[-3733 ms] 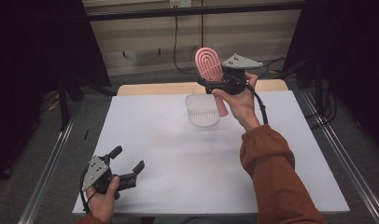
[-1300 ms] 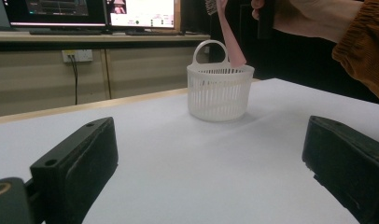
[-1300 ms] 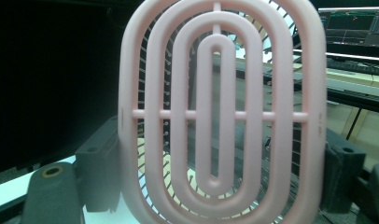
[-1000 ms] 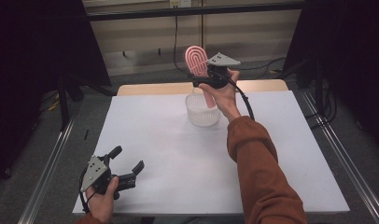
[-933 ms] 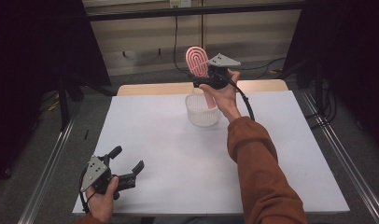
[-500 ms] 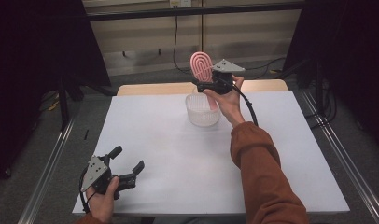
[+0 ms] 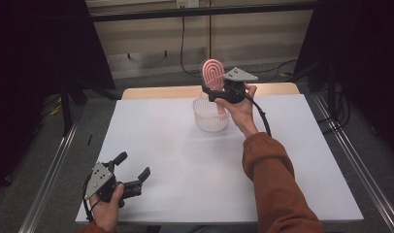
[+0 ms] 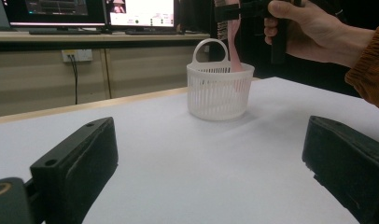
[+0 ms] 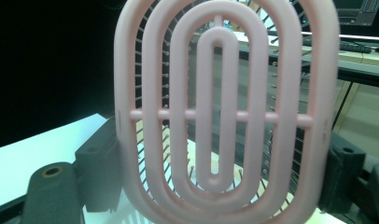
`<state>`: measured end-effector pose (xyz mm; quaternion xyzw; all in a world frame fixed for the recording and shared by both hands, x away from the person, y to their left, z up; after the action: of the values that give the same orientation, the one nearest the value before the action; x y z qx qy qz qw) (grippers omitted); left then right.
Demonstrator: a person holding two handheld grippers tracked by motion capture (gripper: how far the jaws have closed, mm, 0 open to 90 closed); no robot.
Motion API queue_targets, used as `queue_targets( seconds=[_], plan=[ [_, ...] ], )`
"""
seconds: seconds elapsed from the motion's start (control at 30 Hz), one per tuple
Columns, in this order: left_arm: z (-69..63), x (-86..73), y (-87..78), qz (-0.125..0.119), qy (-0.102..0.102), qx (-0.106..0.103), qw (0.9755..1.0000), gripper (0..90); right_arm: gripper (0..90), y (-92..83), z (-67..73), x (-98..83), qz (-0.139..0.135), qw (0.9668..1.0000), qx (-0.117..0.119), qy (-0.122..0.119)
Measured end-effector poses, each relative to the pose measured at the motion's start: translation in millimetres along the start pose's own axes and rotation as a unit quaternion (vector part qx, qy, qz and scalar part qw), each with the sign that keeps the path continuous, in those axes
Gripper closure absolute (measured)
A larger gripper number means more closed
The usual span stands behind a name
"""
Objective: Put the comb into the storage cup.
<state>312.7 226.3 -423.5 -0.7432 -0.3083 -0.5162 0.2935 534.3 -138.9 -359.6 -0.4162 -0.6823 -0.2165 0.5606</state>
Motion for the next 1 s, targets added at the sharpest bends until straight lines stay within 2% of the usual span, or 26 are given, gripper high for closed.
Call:
queue_targets(
  seconds=[0.3,0.6,0.67,0.77,0.9,1.0],
  plan=[
    [0.7,-0.1,-0.2,0.003,0.000,0.000,1.0000,3.4,19.4,-6.8,1.1,-7.8,0.002,1.0000,-0.002,-0.004],
    [0.9,-0.9,0.5,0.004,-0.005,0.003,1.0000,3.3,19.5,-6.0,8.7,-17.3,0.009,0.9999,0.005,-0.004],
    [-0.2,-2.2,2.1,0.007,-0.002,0.000,1.0000,3.3,19.5,-5.9,10.0,-17.8,0.008,0.9999,0.009,0.001],
    [-1.1,-1.6,2.0,0.009,0.005,-0.002,1.0000,3.3,19.5,-5.5,11.3,-20.5,0.014,0.9998,0.011,-0.004],
    [0.2,-1.3,0.9,0.006,-0.001,0.002,1.0000,3.3,19.5,-6.8,11.9,-25.1,0.017,0.9998,0.008,-0.006],
    [-0.3,-1.1,1.0,0.004,-0.003,0.001,1.0000,3.3,19.5,-6.8,10.4,-32.0,0.021,0.9998,0.004,0.003]
  ],
)
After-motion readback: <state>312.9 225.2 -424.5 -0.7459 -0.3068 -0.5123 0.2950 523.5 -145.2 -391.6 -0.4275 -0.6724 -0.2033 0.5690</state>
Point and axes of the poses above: each handheld gripper's, and its own axes: y roughly forward along the jaws, x roughly out of its top, z roughly to its left, the point moved 2 cm from there along y, roughly forward along the jaws, and after that the axes turned 15 degrees about -y, right-handed, at the moved point
